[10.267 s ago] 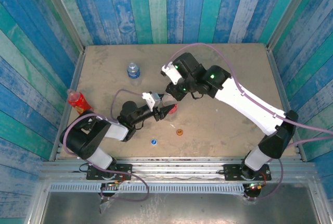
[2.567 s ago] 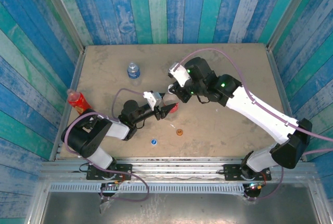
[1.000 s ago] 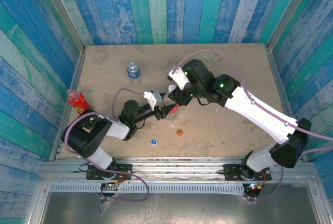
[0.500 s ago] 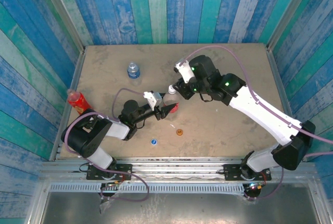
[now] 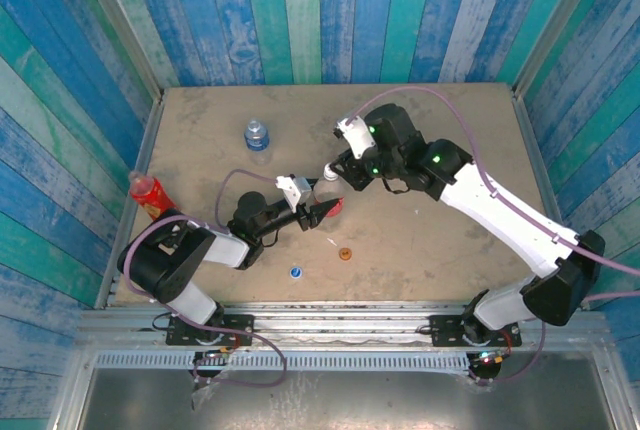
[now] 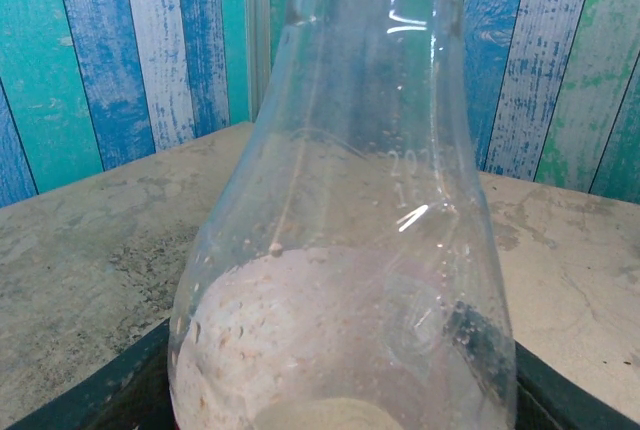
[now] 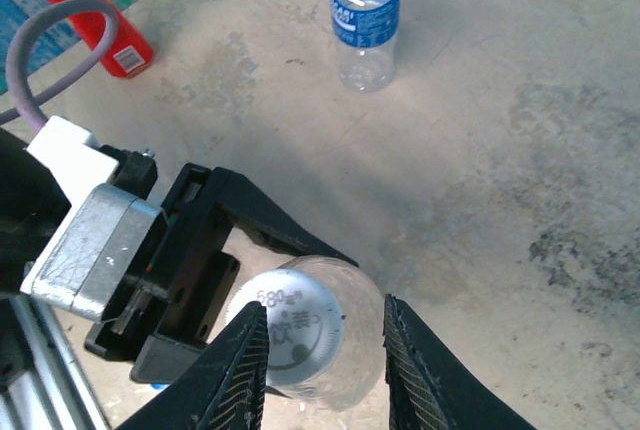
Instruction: Screw on the bottle caps
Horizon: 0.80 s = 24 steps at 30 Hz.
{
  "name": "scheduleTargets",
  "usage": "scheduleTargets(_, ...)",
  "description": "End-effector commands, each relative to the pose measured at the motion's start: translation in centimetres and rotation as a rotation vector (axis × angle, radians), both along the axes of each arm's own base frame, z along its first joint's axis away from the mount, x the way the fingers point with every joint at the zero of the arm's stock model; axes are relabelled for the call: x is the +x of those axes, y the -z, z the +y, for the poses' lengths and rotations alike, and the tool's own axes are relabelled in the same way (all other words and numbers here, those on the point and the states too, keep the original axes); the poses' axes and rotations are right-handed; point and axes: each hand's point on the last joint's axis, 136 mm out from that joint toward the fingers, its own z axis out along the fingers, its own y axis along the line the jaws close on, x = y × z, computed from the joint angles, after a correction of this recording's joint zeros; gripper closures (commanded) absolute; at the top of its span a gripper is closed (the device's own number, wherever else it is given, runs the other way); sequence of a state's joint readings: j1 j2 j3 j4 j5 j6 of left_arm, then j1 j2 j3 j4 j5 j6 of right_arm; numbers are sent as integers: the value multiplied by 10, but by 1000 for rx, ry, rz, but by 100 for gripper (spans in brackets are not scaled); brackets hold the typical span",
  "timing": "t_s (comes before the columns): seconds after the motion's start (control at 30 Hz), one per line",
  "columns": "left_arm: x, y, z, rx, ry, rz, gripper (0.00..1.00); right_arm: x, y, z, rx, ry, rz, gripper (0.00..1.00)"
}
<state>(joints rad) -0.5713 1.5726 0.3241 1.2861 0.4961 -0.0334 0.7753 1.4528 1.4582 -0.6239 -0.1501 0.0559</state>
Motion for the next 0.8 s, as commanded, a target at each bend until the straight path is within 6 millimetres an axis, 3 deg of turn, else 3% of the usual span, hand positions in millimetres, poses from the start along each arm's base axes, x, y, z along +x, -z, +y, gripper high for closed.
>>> scheduleTargets(0.0, -3, 18, -3, 51, 19, 54, 36, -8, 23, 1, -52, -19, 119, 67)
scheduleTargets(0.2, -3, 18, -2, 51, 15, 54, 36, -9, 33, -4, -54, -10, 184, 78)
scheduleTargets(0.43, -3, 19, -3, 47, 19, 59, 36, -7, 42, -16, -36, 36, 247, 80)
scheduleTargets(0.77, -3, 18, -3, 47, 20, 57, 36, 2, 20, -21, 7, 66, 169, 78)
